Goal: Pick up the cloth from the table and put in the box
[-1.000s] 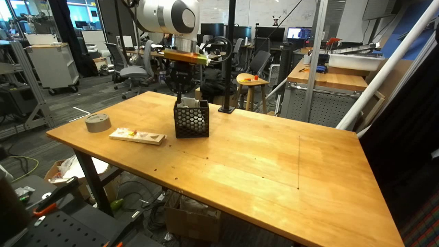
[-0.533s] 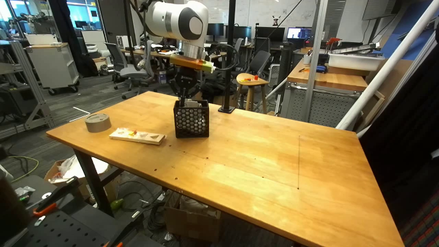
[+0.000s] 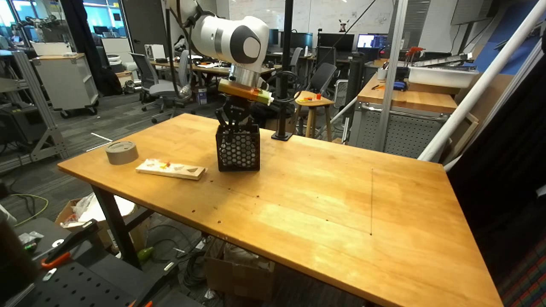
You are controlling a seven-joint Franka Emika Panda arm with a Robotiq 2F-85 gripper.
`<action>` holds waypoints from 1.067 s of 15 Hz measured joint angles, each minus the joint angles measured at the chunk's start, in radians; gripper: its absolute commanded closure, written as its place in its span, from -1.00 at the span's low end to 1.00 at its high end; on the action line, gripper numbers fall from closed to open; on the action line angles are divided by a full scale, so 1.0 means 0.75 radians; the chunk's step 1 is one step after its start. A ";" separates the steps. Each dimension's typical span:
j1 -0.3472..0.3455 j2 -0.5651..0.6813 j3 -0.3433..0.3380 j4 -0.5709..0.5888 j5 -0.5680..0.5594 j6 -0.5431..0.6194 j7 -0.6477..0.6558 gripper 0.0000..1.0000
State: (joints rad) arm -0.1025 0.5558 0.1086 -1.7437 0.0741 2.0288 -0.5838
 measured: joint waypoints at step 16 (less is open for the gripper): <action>-0.055 0.155 0.016 0.100 0.074 -0.003 -0.107 1.00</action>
State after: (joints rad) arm -0.1439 0.6719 0.1206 -1.6688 0.1296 2.0267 -0.6643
